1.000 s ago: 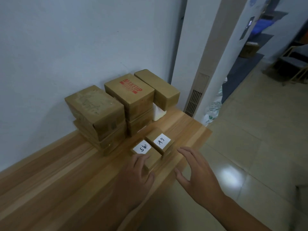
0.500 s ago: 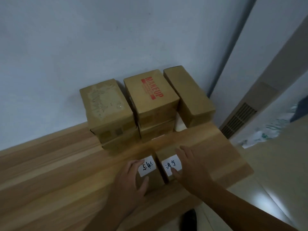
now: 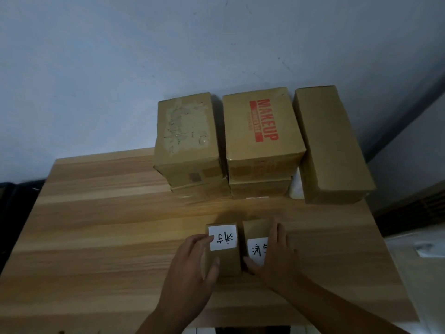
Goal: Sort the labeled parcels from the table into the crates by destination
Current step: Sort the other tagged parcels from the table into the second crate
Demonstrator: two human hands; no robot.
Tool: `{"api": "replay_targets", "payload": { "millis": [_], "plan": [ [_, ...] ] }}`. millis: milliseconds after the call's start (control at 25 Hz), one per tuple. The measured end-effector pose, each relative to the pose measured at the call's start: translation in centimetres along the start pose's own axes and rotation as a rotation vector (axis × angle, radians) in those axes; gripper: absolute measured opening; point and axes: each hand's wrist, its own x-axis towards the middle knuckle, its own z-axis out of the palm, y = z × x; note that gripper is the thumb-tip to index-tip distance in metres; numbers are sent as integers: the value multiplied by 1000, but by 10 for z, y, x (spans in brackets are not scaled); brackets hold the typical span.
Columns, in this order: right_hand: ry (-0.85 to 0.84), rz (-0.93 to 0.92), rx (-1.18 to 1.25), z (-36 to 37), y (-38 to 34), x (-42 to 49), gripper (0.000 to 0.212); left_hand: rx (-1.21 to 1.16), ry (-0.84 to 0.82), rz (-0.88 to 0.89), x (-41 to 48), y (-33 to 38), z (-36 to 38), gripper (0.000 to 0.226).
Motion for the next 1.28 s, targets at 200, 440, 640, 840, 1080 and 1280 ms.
{"api": "replay_targets", "payload": {
  "millis": [200,440,640,840,1080,1280],
  "plan": [
    [-42,-44,80,-24,-3,-9,130,-15,1,-1,-5,-1,5,43],
    [70,-6,624,-88,-6,-40,118,-175,-120,-77,-3,14,18,42],
    [35,-50,896,-127,-3,-66,111,-525,-189,-245,8,50,23,57],
    [-85,-84,1179,-131,5,-78,71,-783,-321,-289,5,69,22,63],
    [-9,-39,1057,-117,20,-84,40,-752,-206,-323,2,82,23,82],
    [118,-75,1060,-112,16,-87,60,-432,-28,-201,-2,90,26,90]
  ]
}}
